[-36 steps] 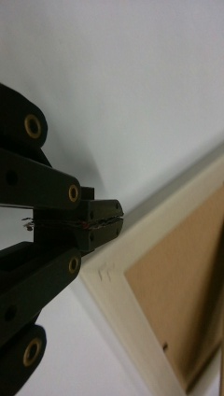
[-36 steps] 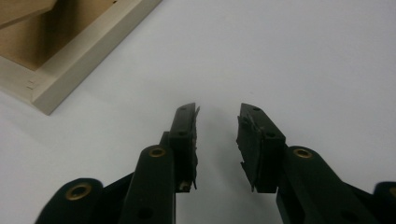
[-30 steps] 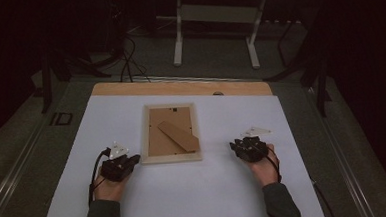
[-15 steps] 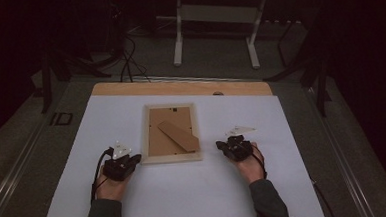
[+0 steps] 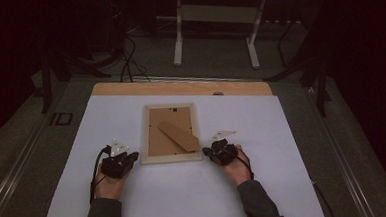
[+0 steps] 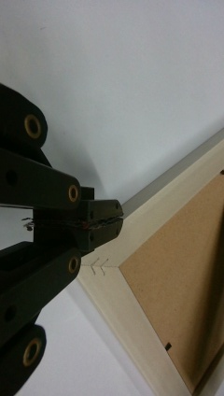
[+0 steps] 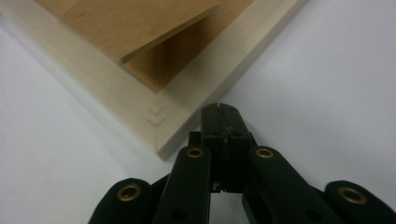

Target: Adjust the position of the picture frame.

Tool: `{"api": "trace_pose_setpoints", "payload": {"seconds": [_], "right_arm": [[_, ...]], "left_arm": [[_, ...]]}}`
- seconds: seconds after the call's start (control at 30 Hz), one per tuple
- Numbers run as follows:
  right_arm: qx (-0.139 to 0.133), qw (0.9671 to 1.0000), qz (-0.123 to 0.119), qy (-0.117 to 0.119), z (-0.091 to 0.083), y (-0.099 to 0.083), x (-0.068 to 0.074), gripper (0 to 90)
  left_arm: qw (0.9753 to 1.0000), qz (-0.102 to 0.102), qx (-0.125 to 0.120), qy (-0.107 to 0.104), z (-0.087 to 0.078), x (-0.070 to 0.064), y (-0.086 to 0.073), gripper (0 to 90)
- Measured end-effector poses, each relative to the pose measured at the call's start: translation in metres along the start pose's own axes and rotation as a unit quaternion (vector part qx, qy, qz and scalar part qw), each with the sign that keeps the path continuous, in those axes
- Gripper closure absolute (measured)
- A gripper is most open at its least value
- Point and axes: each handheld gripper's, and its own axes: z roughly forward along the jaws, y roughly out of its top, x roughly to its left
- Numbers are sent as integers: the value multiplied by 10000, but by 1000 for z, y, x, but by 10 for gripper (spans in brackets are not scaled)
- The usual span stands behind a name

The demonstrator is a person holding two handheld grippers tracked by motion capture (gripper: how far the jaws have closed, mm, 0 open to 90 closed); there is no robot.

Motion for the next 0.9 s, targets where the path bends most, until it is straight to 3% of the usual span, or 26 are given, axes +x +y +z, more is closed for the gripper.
{"api": "trace_pose_setpoints", "payload": {"seconds": [0.2, 0.43, 0.9], "right_arm": [[14, 10000, -26, 19, 1, 0, 2, 900], [-36, 9997, -16, 258, 2, -2, 9, 900], [29, 9984, -338, 446, 5, 1, 29, 900]], "left_arm": [[10000, 58, -20, -50, 1, -2, 2, 900], [9999, 83, -48, -48, 1, -4, 3, 900], [10000, 76, -53, -24, 2, -4, 2, 900]]}}
